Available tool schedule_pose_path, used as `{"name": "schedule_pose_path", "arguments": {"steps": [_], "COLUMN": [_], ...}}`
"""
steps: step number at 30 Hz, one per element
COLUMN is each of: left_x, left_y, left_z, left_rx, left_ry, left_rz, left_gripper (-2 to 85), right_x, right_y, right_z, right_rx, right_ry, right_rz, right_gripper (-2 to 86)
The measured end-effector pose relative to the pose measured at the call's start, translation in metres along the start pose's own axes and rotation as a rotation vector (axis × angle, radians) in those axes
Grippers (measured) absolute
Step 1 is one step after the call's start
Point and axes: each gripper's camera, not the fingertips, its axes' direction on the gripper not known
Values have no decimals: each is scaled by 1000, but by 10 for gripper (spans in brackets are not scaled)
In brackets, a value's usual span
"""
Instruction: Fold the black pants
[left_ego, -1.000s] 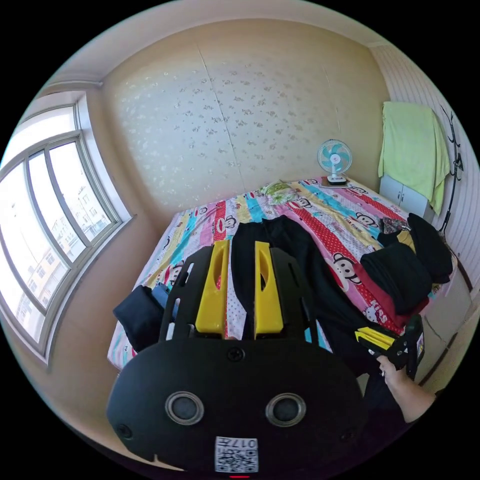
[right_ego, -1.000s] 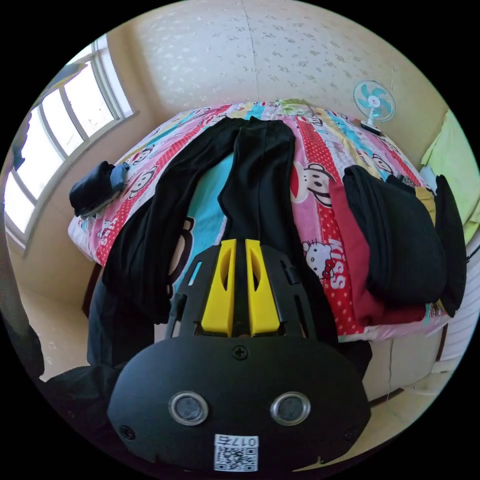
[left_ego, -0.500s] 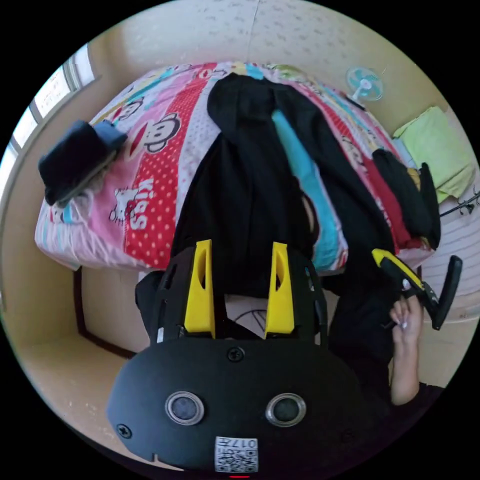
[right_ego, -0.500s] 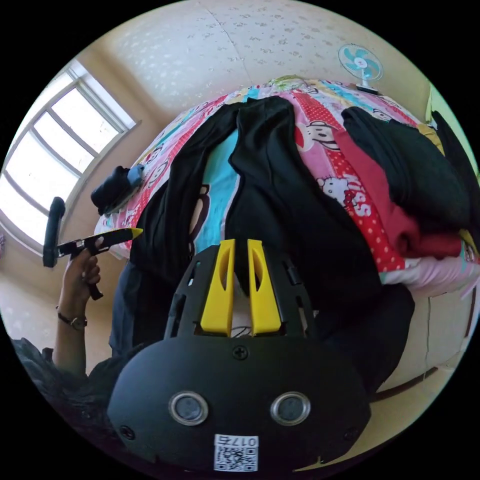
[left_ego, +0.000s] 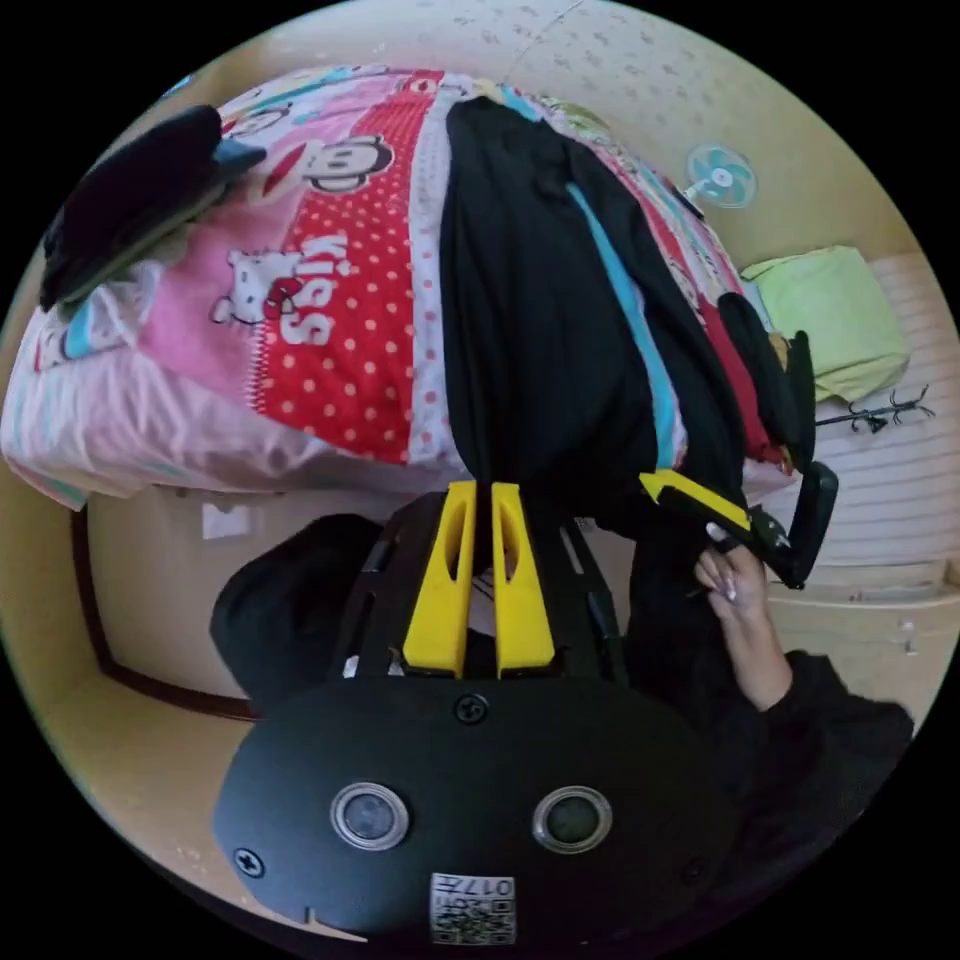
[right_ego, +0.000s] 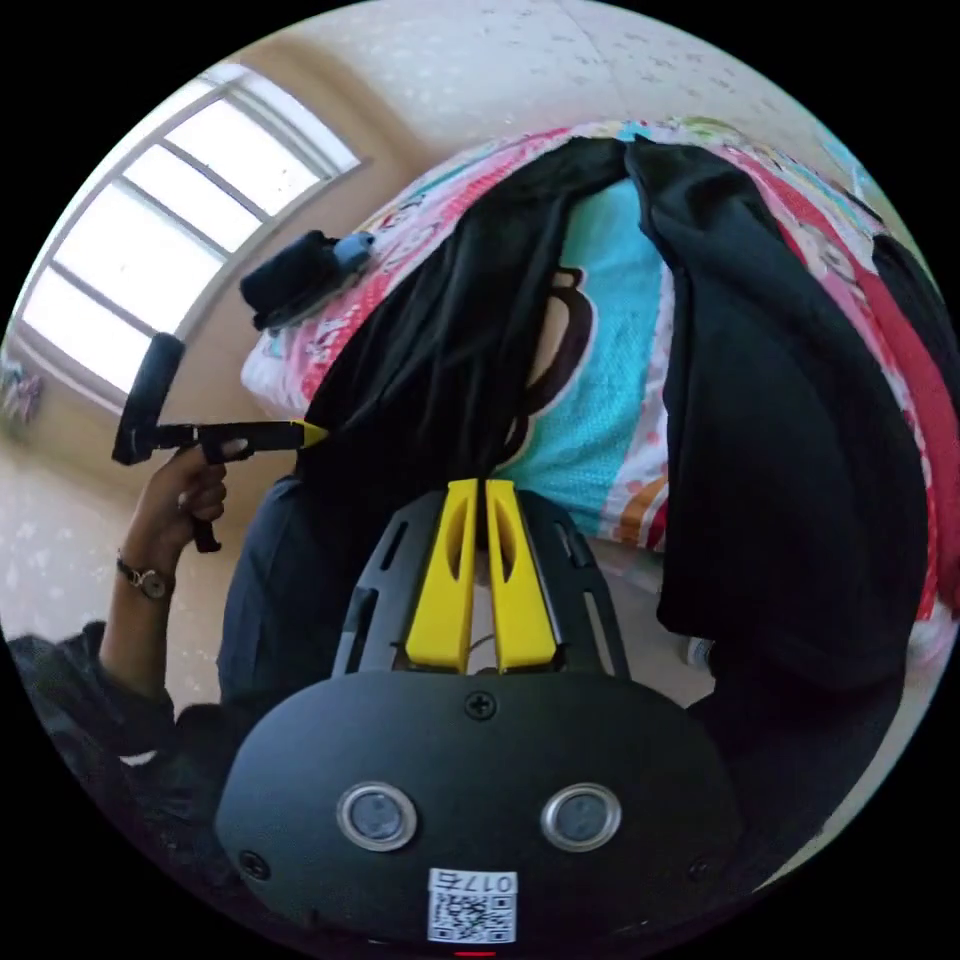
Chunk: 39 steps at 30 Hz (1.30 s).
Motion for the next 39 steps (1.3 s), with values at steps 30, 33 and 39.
{"name": "schedule_pose_path", "arguments": {"steps": [30, 33, 39], "left_x": [133, 109, 123], "left_y": [20, 49, 52], "left_z": [-33, -62, -138], "left_rx": [-159, -161, 14], "left_ry": [367, 372, 233], "left_rz": [325, 242, 233], "left_gripper": [25, 39, 136], "right_x": [223, 217, 166], "right_y": [209, 232, 230], "right_z": [-241, -211, -236], "right_rx": [163, 38, 189], "right_ry": [-171, -95, -153], "right_rz": [210, 294, 150], "right_gripper": [34, 30, 28]}}
